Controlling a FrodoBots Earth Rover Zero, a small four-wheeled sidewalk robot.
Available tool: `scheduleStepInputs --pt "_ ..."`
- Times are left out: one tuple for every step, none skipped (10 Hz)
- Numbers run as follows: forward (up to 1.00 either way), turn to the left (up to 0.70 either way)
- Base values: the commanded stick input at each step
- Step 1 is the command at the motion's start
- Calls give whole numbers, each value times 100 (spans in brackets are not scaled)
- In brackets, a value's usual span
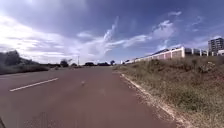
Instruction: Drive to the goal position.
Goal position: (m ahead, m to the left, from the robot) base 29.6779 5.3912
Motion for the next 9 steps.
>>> scheduleStepInputs --pt "70 0" --pt "70 0" --pt "70 0" --pt "70 3" --pt "70 14" --pt "70 25" --pt "70 0" --pt "70 0" --pt "70 0"
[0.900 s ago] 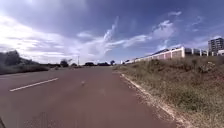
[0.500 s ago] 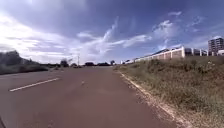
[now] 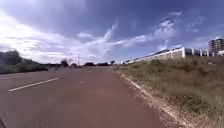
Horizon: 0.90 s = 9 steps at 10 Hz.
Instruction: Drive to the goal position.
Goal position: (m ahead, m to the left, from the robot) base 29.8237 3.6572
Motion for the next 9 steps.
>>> scheduleStepInputs --pt "70 0" --pt "70 8" --pt "70 13" --pt "70 17" --pt "70 21" --pt "70 24" --pt "70 28" --pt "70 31" --pt "70 34"
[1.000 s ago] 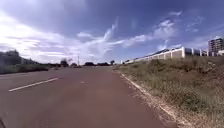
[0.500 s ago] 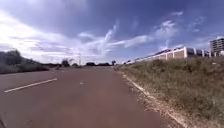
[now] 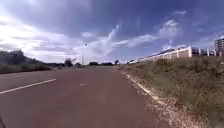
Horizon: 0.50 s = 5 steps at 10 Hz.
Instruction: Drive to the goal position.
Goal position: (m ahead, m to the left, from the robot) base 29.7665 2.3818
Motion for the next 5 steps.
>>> scheduleStepInputs --pt "70 0" --pt "70 0" --pt "70 0" --pt "85 0" --pt "85 0"
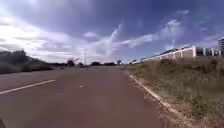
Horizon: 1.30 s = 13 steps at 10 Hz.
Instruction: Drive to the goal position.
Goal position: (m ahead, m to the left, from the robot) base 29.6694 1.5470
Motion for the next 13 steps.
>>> scheduleStepInputs --pt "85 0" --pt "85 0" --pt "85 0" --pt "85 0" --pt "100 0" --pt "100 0" --pt "100 0" --pt "100 0" --pt "100 0" --pt "100 0" --pt "100 0" --pt "100 0" --pt "100 0"
